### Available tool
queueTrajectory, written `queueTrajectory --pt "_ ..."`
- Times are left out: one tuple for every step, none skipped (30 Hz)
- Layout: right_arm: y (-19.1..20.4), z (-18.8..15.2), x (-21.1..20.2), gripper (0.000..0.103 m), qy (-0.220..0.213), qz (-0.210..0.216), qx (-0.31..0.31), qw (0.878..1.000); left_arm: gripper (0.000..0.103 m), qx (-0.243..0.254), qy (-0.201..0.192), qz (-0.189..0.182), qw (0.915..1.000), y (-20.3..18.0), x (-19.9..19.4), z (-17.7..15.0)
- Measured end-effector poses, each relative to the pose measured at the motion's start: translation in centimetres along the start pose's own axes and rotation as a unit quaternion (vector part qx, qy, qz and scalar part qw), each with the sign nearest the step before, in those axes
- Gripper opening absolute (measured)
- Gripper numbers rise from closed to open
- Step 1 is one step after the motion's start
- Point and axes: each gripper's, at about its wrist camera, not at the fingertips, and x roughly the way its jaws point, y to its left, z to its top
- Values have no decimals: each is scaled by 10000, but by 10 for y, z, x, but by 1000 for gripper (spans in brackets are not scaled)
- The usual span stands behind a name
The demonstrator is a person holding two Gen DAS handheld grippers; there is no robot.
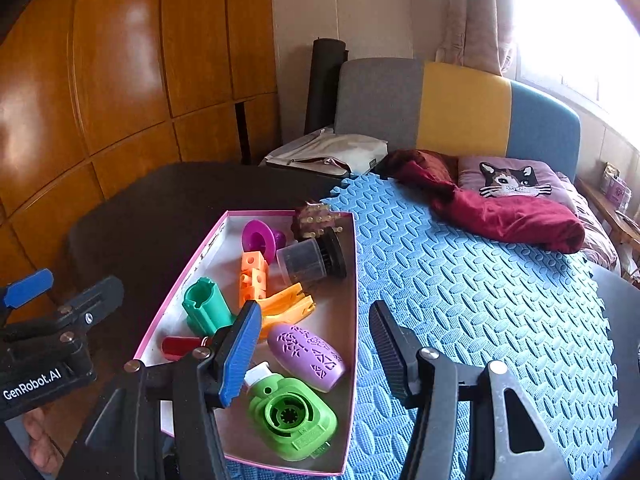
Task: Organize rigid objects
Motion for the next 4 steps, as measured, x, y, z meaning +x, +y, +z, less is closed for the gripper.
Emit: queueTrajectory --pt "1 0 0 57 7 16 -19 10000 101 8 16 11 10000 0 1 0" --pt "2 0 0 57 8 29 -35 10000 101 8 26 17 10000 1 1 0" --pt "2 0 0 57 1 37 -43 10000 101 9 37 18 10000 1 2 0" --pt "2 0 -1 57 -14 46 -46 10000 101 18 57 3 10000 1 3 0"
